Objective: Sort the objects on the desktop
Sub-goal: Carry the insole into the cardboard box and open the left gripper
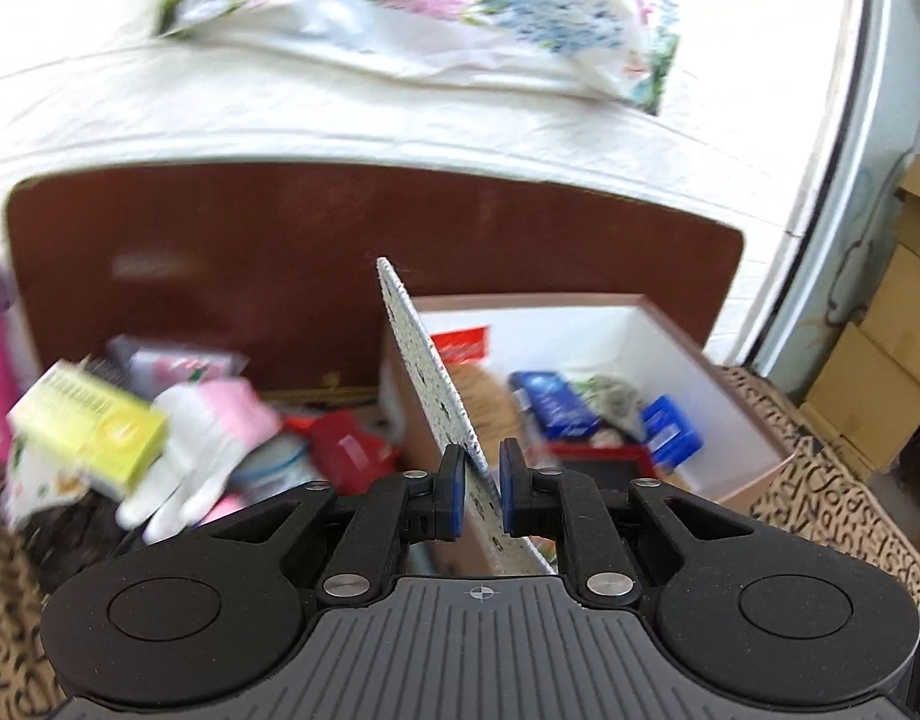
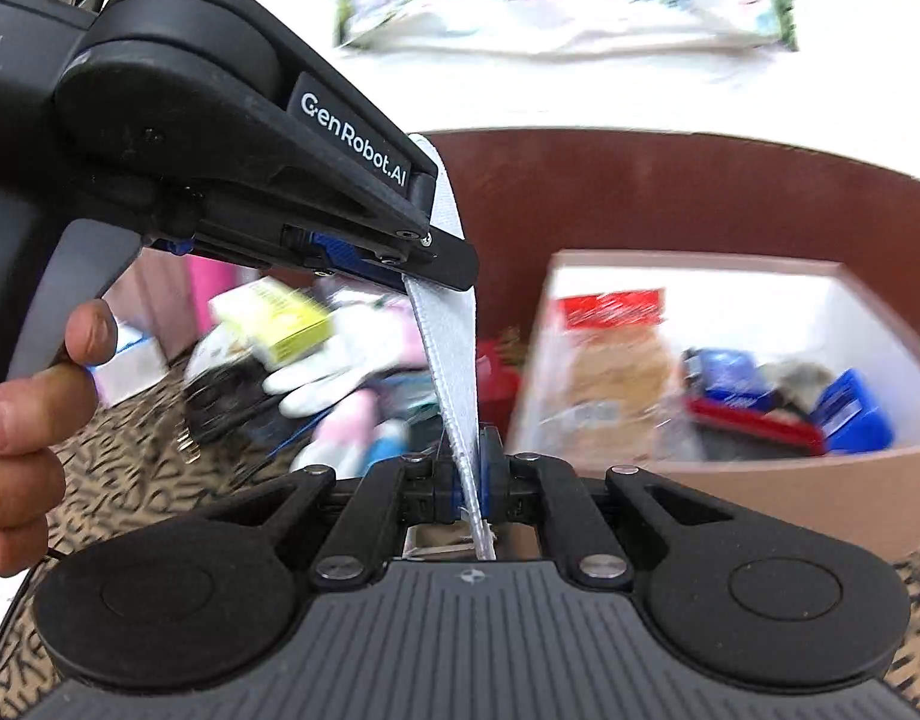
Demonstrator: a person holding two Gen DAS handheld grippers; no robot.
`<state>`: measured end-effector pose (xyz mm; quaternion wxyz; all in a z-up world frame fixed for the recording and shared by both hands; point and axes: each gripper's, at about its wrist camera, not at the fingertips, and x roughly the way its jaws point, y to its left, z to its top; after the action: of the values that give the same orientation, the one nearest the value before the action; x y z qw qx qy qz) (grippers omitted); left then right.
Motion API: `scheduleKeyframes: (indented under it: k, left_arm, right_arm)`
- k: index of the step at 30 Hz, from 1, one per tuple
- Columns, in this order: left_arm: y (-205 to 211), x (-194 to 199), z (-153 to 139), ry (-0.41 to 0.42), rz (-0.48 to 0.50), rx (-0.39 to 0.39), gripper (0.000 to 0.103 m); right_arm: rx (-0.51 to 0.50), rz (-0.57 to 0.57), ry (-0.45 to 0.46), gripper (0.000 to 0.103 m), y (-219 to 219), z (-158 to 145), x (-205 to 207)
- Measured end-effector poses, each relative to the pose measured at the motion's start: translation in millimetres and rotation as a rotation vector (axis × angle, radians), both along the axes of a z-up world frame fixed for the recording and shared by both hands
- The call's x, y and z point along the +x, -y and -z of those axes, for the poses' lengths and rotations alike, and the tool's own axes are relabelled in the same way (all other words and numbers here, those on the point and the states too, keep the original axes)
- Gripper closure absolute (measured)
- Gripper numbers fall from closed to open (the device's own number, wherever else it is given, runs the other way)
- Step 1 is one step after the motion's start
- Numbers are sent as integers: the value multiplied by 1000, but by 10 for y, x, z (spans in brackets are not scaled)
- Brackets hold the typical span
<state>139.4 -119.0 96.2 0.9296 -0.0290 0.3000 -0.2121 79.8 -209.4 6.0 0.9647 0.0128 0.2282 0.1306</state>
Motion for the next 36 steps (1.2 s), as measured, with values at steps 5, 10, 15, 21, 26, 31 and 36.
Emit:
scheduleKeyframes:
  k: [5,10,15,21,26,31,36]
  left_arm:
    - [417,280,-80,8,66,9,96]
    - [790,626,-62,6,125,18,95]
    - [1051,954,109,-24,145,39,94]
    - [1276,1279,411,-74,157,79,93]
    - [1321,1468,551,-123,153,98,66]
    - [1218,1472,543,-82,98,134,9]
    - [1106,1430,491,-83,96,127,2]
  right_arm:
    - [-1,77,16,96,350,-65,205]
    - [-16,145,16,96,647,-65,468]
    - [-40,203,-14,95,877,59,778]
    - [-79,240,-80,95,999,260,1046]
    - [-113,250,-130,94,986,413,1198]
    - [-157,247,-109,75,957,409,1198]
    - [-197,241,-67,21,893,385,1102]
